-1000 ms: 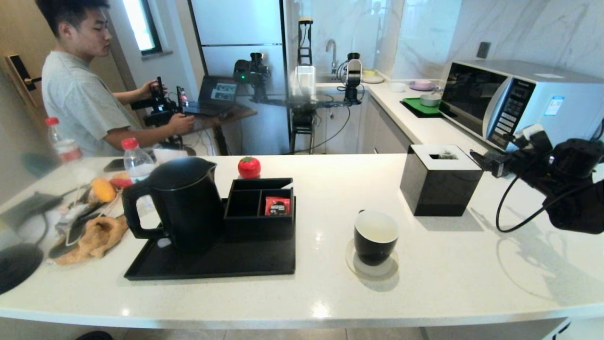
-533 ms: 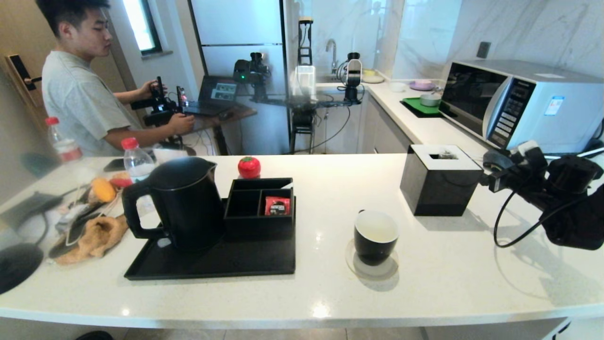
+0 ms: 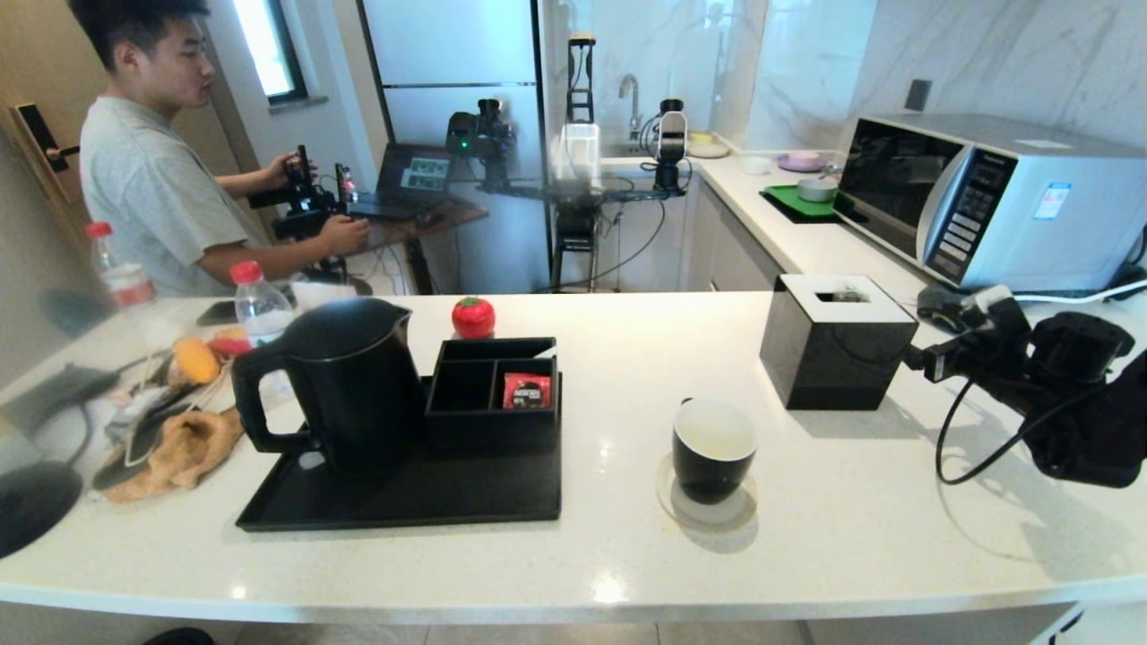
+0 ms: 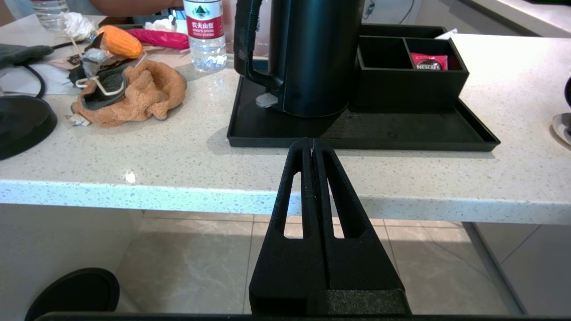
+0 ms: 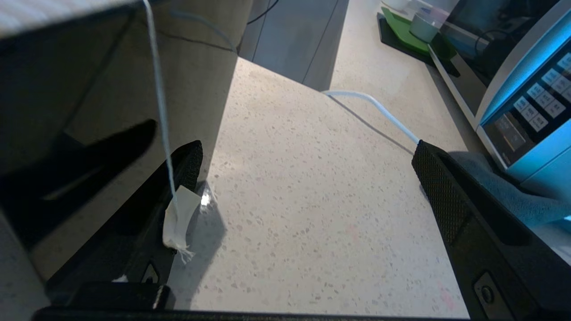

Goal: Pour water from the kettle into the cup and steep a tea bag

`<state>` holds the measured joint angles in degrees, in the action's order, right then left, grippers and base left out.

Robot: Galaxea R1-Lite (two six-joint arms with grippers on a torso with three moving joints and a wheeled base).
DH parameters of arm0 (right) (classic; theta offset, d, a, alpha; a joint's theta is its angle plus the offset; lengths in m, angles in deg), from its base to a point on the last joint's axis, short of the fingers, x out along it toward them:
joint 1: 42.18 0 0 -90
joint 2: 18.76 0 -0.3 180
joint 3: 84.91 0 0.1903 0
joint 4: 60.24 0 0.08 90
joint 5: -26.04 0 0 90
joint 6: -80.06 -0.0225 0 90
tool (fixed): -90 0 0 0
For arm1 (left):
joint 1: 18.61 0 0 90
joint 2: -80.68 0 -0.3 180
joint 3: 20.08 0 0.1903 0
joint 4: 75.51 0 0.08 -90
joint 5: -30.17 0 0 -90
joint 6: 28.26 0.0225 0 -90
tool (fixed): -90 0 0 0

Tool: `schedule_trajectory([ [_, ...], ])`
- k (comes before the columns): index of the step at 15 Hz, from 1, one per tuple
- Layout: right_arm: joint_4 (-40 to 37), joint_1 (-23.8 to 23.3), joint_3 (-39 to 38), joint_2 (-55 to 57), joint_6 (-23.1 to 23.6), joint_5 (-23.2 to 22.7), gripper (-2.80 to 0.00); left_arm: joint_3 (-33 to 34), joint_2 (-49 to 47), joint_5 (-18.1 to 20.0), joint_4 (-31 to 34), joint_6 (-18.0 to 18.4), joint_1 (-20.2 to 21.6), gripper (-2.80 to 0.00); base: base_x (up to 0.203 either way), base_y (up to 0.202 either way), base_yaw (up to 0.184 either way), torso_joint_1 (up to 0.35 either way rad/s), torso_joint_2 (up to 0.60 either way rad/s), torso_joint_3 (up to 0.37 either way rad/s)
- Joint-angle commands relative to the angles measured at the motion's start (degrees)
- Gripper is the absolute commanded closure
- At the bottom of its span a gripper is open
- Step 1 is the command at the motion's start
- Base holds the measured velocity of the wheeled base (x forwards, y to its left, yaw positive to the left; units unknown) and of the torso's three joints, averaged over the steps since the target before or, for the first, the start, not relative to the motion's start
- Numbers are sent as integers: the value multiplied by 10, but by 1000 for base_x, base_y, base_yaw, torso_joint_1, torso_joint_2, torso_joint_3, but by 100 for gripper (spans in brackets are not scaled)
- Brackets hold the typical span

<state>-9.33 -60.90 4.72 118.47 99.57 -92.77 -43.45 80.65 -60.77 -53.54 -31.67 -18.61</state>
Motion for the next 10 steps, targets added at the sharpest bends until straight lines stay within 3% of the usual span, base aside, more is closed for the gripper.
schedule_trajectory([
  [1, 7, -5, -6, 7, 1, -2, -280, 0, 0, 0, 0, 0, 1, 0, 0, 0, 0, 0, 0, 0],
  [10, 19, -40, -13, 16, 0, -4, -280, 0, 0, 0, -1, 0, 0, 0, 0, 0, 0, 0, 0, 0],
])
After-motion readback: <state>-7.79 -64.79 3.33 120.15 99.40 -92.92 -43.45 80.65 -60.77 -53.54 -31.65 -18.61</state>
